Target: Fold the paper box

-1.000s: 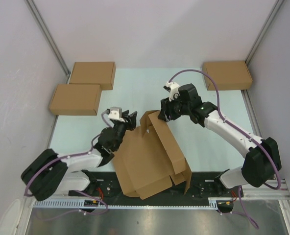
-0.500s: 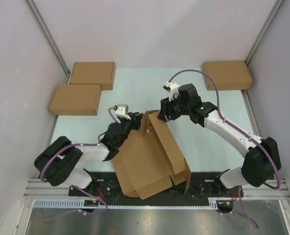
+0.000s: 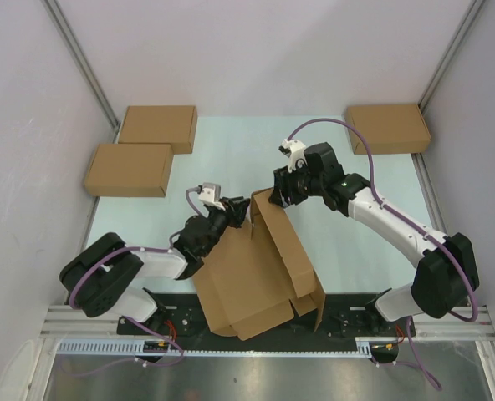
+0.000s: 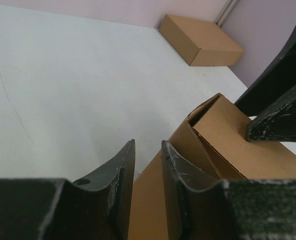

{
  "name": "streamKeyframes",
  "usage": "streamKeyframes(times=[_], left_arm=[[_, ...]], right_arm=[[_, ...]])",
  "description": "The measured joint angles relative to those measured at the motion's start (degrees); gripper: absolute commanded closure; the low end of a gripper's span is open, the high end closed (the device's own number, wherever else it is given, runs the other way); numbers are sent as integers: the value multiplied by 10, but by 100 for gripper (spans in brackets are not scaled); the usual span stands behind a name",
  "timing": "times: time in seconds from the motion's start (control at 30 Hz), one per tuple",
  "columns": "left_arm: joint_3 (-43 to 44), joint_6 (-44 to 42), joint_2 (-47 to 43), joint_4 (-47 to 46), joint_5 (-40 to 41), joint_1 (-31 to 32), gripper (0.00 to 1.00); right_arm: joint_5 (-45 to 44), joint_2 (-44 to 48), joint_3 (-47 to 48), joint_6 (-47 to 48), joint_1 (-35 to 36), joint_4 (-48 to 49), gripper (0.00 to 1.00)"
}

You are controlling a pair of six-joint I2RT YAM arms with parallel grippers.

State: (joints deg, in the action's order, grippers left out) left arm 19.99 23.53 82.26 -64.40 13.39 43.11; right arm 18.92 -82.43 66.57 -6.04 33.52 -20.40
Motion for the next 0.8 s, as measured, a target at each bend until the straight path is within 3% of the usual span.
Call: streamKeyframes(times=[0.23,0.53,0.8], left_arm=[[0,0,10,-16,9,19,65],[-2,-26,4,-9,29,25,41],[-25,-84,-41,10,-10,33,34]], right_arm=[[5,-3,1,0,-3,2,46],[13,-4,1,0,-5,3,46],[23,-6,1,0,-7,6,46]])
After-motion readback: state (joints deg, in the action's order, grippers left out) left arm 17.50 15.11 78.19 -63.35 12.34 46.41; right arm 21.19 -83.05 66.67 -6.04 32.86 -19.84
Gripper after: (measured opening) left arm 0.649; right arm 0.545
